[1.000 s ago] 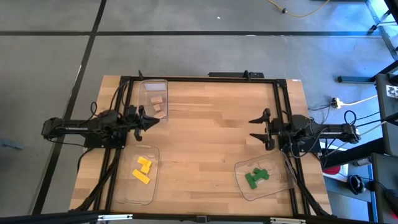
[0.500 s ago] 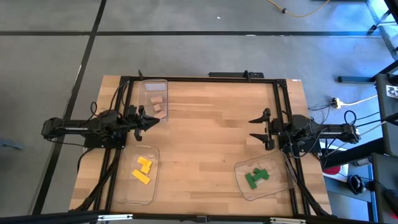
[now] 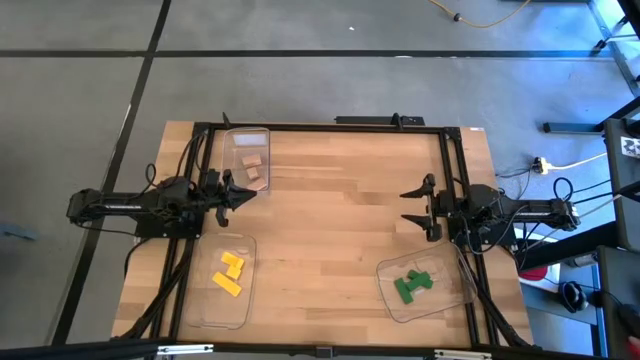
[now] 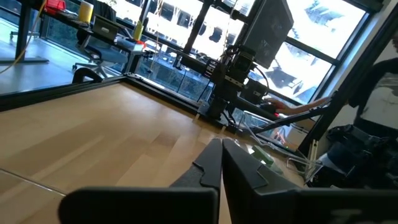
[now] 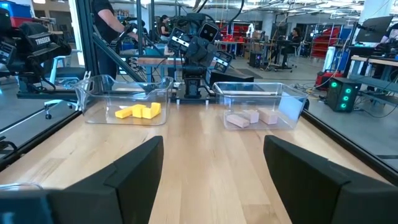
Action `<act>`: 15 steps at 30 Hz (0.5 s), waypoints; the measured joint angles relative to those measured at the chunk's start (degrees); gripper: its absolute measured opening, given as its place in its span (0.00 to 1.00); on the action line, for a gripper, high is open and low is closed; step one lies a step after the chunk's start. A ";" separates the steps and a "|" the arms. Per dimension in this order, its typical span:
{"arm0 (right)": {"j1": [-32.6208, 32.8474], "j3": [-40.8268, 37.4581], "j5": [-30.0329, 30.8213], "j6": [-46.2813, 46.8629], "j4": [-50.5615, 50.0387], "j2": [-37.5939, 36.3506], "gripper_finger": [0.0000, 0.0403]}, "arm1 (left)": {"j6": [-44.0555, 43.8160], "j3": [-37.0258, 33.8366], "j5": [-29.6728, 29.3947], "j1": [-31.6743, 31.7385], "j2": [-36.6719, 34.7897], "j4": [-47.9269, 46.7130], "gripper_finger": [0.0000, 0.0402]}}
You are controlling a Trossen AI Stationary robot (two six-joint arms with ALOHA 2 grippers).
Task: Sort & place blocks by color
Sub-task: Return to Home Position
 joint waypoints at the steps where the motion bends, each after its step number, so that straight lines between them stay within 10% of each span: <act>1: 0.00 0.00 0.00 -0.05 -0.02 0.00 0.70 | 0.00 0.00 0.00 0.00 0.00 0.00 0.01; 15: 0.01 0.00 0.02 0.08 -0.04 0.00 0.70 | 0.00 0.00 0.00 0.00 0.00 0.00 0.00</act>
